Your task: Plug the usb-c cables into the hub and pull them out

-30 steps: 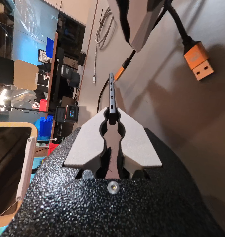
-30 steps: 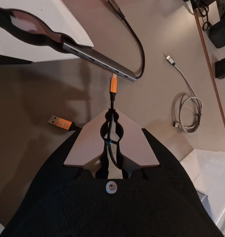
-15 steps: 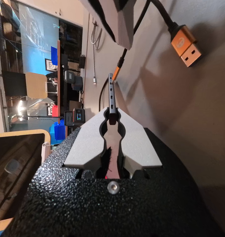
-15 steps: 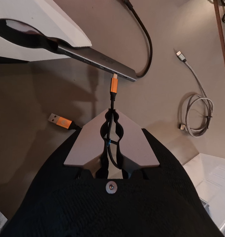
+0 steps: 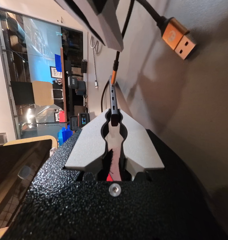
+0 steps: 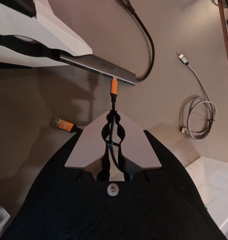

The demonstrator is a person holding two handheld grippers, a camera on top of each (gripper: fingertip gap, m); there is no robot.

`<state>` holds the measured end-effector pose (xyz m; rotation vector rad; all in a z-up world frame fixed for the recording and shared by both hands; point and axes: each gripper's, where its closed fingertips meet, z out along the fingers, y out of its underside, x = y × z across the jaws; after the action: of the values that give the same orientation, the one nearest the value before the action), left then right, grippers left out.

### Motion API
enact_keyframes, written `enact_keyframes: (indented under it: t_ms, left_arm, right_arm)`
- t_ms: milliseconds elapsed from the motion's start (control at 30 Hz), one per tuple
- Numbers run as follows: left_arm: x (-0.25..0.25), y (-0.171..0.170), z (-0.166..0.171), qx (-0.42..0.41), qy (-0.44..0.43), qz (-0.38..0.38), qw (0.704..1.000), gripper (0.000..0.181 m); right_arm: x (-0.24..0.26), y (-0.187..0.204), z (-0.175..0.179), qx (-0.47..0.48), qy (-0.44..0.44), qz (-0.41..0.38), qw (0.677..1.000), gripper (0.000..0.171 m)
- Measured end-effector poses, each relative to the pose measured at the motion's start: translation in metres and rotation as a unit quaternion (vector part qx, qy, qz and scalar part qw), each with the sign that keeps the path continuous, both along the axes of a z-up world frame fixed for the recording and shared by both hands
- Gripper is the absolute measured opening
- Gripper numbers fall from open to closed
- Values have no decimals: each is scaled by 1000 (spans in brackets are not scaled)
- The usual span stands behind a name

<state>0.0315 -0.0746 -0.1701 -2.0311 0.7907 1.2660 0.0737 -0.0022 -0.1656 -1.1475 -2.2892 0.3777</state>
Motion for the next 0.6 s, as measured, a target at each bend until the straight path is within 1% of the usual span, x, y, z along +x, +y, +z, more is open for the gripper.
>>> enact_keyframes:
  t_ms: [133, 300, 400, 500, 600]
  left_arm:
    - [2, 1, 0, 2, 3, -9, 1000, 8]
    - [2, 0, -2, 9, -24, -21, 999, 8]
    - [2, 0, -1, 16, -30, -24, 999, 8]
    - [4, 2, -1, 24, -48, -31, 998, 10]
    - [5, 3, 1, 25, -33, -39, 998, 10]
  right_arm:
    - [-1, 0, 3, -7, 10, 3, 1000, 2]
    - [-8, 9, 6, -24, 52, -6, 998, 2]
    - [-8, 9, 3, -44, 55, 0, 997, 3]
    - [-5, 9, -5, -26, 53, 26, 998, 2]
    - [-6, 8, -9, 6, 65, 52, 997, 2]
